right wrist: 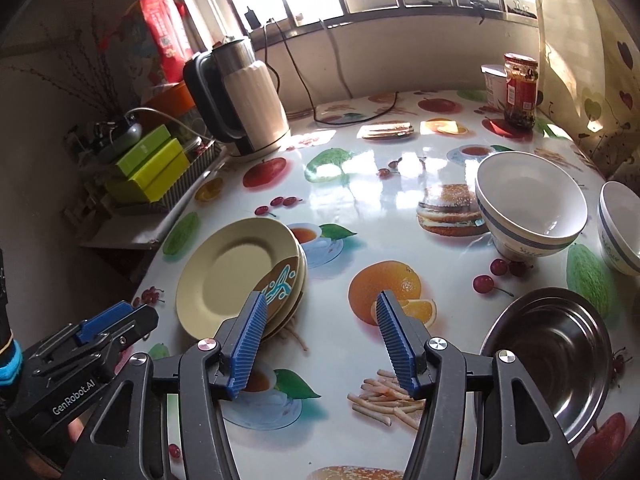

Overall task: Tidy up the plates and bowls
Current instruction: 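Lower the beige plate stack onto the table and open both tools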

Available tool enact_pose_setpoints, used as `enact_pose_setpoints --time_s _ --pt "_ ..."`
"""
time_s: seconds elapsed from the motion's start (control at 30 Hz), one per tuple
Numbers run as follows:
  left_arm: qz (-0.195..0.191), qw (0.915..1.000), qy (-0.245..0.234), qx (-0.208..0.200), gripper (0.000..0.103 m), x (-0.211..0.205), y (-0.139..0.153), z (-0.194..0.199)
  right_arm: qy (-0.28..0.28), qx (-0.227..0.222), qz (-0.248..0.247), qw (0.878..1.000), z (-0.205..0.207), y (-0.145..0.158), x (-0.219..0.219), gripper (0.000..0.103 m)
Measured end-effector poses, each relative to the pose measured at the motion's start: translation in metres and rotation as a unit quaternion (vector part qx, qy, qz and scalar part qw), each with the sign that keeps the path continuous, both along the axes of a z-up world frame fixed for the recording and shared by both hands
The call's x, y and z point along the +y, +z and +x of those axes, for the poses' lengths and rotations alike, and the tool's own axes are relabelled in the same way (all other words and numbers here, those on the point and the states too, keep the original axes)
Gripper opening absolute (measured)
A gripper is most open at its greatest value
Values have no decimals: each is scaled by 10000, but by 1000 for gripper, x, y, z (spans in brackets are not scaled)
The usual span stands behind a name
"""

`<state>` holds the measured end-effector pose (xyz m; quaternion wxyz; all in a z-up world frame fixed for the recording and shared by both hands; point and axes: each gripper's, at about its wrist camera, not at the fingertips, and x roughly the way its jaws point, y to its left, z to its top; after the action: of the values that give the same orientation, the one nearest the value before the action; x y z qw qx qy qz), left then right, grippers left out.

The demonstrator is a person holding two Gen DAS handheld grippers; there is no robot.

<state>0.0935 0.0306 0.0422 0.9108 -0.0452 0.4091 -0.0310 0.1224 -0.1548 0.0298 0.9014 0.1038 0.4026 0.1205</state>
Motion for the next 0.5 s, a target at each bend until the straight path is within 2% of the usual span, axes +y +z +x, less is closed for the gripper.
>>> enact_pose_setpoints --time_s 0.1,0.5 --pt "92 9998 -117 -96 44 -11 3 -3 -105 -85 -49 9999 -8 4 -9 60" --pt "56 9981 -586 -157 44 -57 7 3 -619 -194 -162 9978 -30 14 -54 61"
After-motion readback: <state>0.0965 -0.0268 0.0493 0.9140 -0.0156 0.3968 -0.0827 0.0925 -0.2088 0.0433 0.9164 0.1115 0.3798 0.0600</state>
